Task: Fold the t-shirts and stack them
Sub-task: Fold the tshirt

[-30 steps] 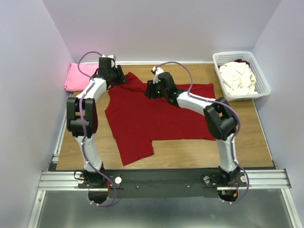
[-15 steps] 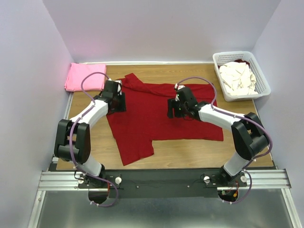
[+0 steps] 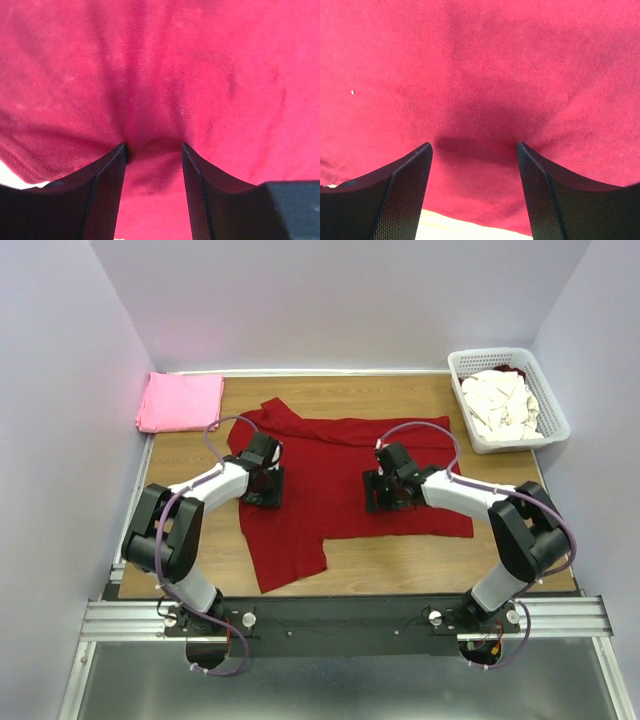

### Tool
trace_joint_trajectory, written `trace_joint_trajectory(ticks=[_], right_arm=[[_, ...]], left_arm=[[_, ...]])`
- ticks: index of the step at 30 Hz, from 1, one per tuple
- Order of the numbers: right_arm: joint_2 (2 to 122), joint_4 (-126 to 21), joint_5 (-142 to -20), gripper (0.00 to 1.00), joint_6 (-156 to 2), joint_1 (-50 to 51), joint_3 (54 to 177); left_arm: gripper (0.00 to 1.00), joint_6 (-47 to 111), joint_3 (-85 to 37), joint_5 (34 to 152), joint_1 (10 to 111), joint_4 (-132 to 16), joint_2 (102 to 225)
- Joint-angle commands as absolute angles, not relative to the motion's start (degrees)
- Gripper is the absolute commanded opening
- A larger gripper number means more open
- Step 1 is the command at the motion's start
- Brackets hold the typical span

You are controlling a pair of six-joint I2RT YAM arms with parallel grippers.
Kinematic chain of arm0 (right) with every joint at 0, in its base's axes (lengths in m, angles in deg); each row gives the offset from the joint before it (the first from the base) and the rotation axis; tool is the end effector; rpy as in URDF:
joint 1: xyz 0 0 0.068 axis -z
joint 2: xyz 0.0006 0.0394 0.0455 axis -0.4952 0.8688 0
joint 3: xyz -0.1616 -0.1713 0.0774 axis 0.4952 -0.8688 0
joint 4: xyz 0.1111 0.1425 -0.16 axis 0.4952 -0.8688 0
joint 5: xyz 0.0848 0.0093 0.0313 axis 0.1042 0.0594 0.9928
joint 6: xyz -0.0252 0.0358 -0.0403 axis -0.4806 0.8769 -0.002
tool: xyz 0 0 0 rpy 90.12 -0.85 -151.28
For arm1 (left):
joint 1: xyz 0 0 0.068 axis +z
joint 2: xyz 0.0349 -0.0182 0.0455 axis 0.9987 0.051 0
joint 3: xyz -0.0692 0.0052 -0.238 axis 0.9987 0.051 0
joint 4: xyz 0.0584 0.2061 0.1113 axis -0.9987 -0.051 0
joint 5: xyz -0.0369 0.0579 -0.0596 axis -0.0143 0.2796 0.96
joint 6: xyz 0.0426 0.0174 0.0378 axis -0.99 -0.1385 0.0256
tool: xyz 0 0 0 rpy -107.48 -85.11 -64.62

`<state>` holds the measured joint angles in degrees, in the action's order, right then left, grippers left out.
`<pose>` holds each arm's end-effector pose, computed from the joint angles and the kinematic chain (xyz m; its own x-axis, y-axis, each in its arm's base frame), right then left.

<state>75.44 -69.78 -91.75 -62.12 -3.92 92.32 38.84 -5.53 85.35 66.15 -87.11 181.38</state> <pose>0.2541 0.1664 0.1448 -0.8663 -0.1295 -0.4824 -0.2269 0.9624 0.1492 0.2719 -0.1045 0.1468 -0.9274 0.0241 -0.3732 0.0785 0.9882 -0.1312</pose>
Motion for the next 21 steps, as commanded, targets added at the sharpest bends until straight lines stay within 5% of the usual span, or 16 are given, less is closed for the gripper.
trace_joint_trajectory(ticks=[1, 12, 21], right_arm=[[72.5, -78.2, -90.5, 0.75, -59.4, -3.5, 87.0], [60.7, -86.3, -77.9, 0.75, -52.0, -3.6, 79.6], [62.2, -82.3, -83.9, 0.66, -61.7, -4.2, 95.5]], left_arm=[[0.56, 41.6, 0.8, 91.2, 64.6, -92.3, 179.2], [0.56, 52.1, 13.4, 99.8, 61.2, -97.3, 157.4], [0.62, 53.5, 3.4, 90.3, 68.5, -90.6, 150.7]])
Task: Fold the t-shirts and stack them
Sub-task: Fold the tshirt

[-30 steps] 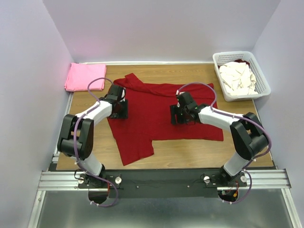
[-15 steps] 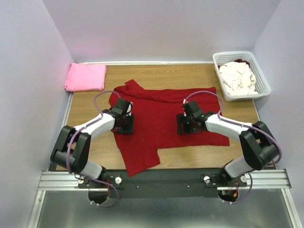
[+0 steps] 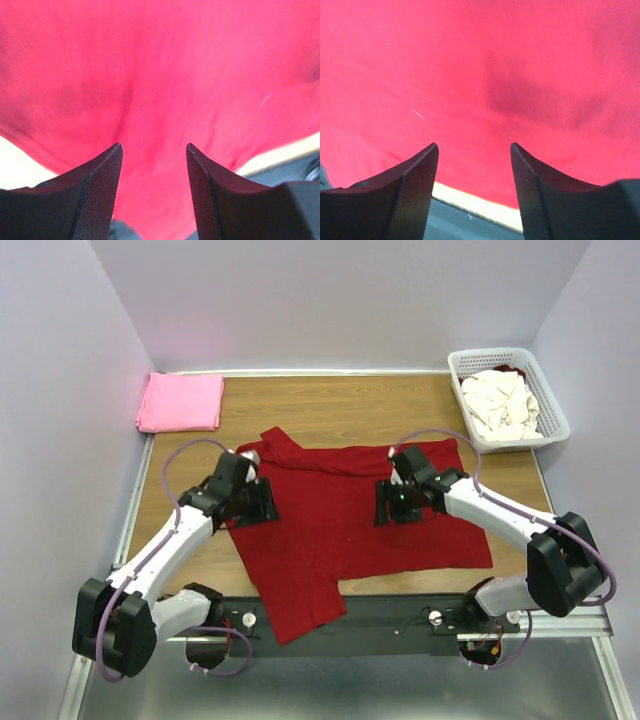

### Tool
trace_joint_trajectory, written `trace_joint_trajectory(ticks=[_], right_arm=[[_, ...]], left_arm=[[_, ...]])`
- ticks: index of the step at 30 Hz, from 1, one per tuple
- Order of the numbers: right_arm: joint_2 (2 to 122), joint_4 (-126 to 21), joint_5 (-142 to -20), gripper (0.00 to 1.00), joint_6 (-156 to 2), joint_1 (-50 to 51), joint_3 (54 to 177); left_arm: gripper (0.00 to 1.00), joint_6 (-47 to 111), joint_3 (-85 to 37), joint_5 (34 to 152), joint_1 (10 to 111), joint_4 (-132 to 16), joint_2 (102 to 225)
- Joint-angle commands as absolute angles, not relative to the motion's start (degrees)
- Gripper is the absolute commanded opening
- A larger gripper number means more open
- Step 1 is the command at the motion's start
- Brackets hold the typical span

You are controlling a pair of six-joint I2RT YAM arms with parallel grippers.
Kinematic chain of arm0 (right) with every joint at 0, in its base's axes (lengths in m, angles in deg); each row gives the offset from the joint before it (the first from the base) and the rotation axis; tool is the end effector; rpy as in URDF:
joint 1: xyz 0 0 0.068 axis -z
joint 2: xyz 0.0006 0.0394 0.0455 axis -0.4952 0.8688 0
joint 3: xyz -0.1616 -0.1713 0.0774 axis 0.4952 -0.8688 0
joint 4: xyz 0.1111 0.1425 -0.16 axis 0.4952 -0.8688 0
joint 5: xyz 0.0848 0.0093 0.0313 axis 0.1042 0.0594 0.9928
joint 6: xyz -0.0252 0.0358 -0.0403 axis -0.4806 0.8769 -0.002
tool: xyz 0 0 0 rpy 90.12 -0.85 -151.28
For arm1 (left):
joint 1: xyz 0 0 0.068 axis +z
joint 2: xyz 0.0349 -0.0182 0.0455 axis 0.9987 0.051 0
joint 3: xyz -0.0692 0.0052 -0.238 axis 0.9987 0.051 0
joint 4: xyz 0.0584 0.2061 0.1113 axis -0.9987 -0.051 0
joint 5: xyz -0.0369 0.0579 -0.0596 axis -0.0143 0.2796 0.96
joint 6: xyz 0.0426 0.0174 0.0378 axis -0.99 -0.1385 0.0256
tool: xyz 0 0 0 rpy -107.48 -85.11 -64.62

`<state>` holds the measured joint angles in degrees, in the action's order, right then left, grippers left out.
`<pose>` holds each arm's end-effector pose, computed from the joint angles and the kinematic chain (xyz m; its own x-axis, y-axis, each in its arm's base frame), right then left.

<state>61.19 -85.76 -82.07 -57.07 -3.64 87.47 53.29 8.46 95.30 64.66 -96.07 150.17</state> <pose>0.2034 0.1401 0.1713 -0.9477 -0.0858 -0.3073 -0.1763 0.9436 0.2803 0.1816 -0.0836 0.1950 -0.9134 -0.1935 -0.3581 -0.0313 0.9105 -0.4123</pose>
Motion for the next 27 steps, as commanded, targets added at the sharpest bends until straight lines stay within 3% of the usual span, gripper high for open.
trace_joint_trajectory(ticks=[1, 5, 14, 20, 27], right_arm=[[64.6, -79.3, -84.6, 0.64, -62.5, -4.9, 97.0], [73.9, -74.3, -87.3, 0.52, -67.0, -7.9, 107.0], [97.7, -67.9, -94.7, 0.34, -73.1, -18.2, 132.2], [111.3, -66.5, -100.0, 0.34, -72.6, -20.4, 145.3], [118.6, -66.0, -105.8, 0.36, -71.7, -21.5, 151.5]], left_arm=[[0.64, 52.9, 1.9, 89.9, 72.0, -89.1, 151.4], [0.64, 48.5, -0.7, 92.0, 80.0, -78.4, 159.5], [0.62, 40.9, -5.2, 93.1, 82.8, -74.2, 174.0], [0.62, 39.6, -4.0, 90.6, 82.8, -71.6, 177.1], [0.61, 38.5, -3.7, 93.6, 82.8, -71.4, 180.9]])
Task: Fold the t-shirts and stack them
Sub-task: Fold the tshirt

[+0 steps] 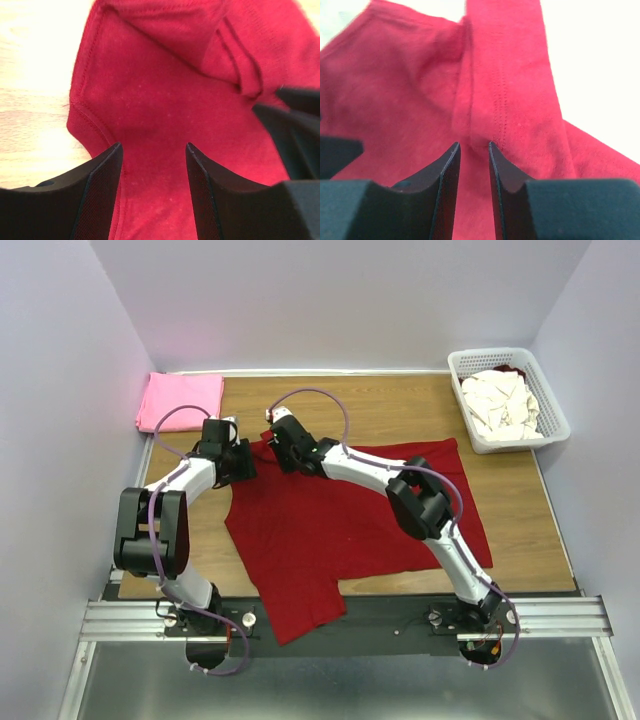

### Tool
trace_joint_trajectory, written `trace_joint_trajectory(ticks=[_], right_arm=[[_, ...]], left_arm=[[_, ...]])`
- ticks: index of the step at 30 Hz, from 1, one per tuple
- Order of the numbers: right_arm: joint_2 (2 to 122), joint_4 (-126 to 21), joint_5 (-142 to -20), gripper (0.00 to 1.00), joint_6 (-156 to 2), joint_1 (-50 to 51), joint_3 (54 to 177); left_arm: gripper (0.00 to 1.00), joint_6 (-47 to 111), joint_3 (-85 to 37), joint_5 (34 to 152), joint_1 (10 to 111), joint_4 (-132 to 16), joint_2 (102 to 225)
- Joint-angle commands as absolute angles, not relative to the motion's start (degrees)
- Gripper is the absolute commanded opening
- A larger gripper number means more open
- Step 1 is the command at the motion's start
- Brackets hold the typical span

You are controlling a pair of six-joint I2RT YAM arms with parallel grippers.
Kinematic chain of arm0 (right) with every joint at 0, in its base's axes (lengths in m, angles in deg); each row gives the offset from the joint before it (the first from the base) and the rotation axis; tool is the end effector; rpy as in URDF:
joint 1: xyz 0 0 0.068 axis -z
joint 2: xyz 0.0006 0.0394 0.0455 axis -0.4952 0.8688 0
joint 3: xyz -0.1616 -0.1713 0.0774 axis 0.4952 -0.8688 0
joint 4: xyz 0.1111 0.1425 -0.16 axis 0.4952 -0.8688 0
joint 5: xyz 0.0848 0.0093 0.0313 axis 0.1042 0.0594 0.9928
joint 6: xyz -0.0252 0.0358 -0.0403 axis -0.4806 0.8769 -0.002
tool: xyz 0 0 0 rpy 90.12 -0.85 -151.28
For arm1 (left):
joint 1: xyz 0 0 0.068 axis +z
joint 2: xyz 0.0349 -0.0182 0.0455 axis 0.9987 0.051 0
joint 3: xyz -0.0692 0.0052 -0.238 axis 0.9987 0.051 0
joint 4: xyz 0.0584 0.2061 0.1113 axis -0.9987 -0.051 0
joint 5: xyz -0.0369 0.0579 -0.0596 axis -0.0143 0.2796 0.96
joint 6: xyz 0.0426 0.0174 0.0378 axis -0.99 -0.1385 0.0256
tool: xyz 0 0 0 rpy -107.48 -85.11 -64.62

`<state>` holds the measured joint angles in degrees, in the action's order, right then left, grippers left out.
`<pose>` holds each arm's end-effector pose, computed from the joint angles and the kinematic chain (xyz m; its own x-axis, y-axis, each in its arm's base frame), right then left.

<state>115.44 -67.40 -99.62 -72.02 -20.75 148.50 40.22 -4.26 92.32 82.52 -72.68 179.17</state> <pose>0.3258 0.3818 0.1637 -0.5493 -0.3454 -0.7609 -0.5684 0.8219 0.0371 0.3089 -0.0304 0.1672 -0.7876 -0.2669 -0.5554 -0.1064 0.9467 -0.3041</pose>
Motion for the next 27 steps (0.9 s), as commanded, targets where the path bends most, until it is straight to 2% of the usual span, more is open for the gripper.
trace_joint_trajectory(ticks=[1, 10, 15, 18, 27], right_arm=[[119.2, -66.1, -106.5, 0.36, -71.7, -21.6, 152.5], [121.5, -66.0, -113.7, 0.33, -72.2, -21.8, 153.3], [121.0, -66.0, -116.3, 0.1, -73.1, -21.9, 153.0], [119.9, -65.9, -116.3, 0.01, -74.0, -21.8, 152.8], [112.3, -66.1, -110.9, 0.01, -78.1, -21.9, 150.2]], left_arm=[[0.61, 38.4, -3.9, 93.8, 82.8, -71.5, 181.0], [0.6, 38.1, -3.9, 94.1, 82.9, -71.6, 181.3], [0.61, 37.9, -4.0, 94.1, 82.8, -71.9, 181.5], [0.6, 37.8, -3.9, 94.0, 82.8, -71.9, 181.8], [0.6, 37.6, -4.1, 94.3, 82.9, -72.4, 182.7]])
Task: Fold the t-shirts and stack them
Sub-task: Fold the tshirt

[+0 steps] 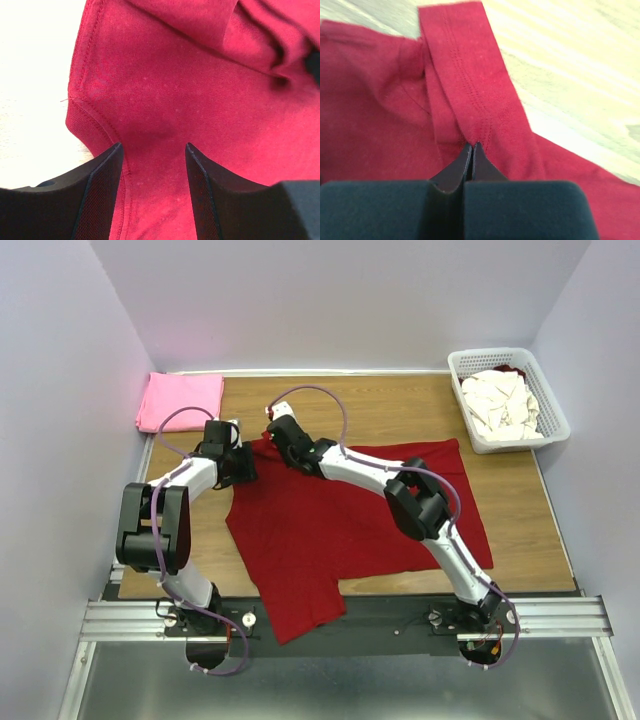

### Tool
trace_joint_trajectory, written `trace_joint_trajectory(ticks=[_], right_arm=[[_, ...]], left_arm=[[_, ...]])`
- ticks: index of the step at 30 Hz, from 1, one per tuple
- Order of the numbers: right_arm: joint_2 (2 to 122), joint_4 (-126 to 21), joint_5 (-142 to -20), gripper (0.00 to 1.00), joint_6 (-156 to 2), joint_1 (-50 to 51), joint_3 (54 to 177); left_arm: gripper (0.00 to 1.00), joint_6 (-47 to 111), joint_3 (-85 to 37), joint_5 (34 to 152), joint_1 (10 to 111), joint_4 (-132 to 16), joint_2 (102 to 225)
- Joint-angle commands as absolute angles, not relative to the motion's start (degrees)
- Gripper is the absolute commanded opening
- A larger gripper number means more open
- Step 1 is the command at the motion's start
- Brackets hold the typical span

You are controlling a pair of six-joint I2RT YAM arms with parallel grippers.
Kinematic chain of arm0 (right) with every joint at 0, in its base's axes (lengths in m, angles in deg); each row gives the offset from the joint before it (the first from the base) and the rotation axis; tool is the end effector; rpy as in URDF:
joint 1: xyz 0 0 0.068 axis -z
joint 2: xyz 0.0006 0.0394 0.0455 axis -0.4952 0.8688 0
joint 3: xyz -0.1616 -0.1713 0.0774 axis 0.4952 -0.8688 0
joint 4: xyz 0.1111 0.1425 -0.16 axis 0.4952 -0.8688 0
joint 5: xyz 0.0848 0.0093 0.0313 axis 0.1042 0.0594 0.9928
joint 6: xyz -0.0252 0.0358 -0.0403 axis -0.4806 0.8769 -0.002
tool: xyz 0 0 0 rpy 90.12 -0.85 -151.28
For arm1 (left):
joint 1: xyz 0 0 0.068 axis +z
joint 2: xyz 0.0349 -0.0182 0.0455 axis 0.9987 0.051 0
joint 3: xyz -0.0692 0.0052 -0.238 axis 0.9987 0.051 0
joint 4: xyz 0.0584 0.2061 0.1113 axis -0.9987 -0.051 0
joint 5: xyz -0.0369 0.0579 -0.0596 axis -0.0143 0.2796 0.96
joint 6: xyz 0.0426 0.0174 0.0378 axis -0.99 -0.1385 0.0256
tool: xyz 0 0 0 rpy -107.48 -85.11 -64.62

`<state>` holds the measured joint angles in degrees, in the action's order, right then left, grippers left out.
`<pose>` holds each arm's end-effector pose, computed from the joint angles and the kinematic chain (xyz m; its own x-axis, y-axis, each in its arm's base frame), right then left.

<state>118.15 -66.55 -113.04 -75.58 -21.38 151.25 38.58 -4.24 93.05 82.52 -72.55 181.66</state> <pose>0.3334 0.3845 0.1591 -0.4776 -0.3792 -0.7925 -0.4508 0.8800 -0.1494 0.3110 -0.0311 0.1546 -0.8152 -0.2372 -0.5284 -0.0886 0.9526 -0.2909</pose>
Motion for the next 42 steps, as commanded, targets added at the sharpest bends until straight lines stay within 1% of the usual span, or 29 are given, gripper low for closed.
trace_joint_trajectory(ticks=[1, 8, 15, 20, 27, 31, 35, 41, 42], right_arm=[[111.6, -66.1, -110.0, 0.01, -78.2, -21.8, 149.9], [105.8, -66.6, -100.7, 0.01, -81.0, -21.8, 144.9], [98.8, -67.1, -89.7, 0.01, -82.8, -21.8, 135.4], [96.5, -67.0, -88.4, 0.01, -83.3, -21.8, 129.0], [95.6, -66.9, -88.1, 0.01, -83.2, -21.9, 127.2], [96.2, -66.9, -88.8, 0.01, -83.5, -21.8, 127.5], [97.0, -66.9, -88.8, 0.01, -83.5, -21.9, 127.6], [97.8, -66.5, -88.3, 0.01, -83.5, -21.8, 127.6], [97.8, -66.4, -88.2, 0.01, -83.5, -21.9, 127.7]], left_arm=[[0.6, 37.5, -4.2, 94.2, 82.8, -72.5, 182.7], [0.6, 37.3, -4.2, 93.8, 82.8, -72.9, 183.1], [0.61, 38.3, -3.6, 92.7, 83.0, -72.3, 180.4], [0.6, 39.7, -1.6, 90.9, 83.4, -71.0, 176.4], [0.6, 41.0, 1.6, 89.1, 83.4, -67.2, 166.6], [0.59, 41.3, 2.6, 92.3, 83.4, -62.9, 163.9], [0.6, 41.6, 0.9, 98.3, 83.5, -60.4, 166.6], [0.64, 41.3, -7.5, 101.3, 83.5, -58.9, 176.8], [0.64, 41.3, -9.0, 101.6, 83.5, -59.3, 180.0]])
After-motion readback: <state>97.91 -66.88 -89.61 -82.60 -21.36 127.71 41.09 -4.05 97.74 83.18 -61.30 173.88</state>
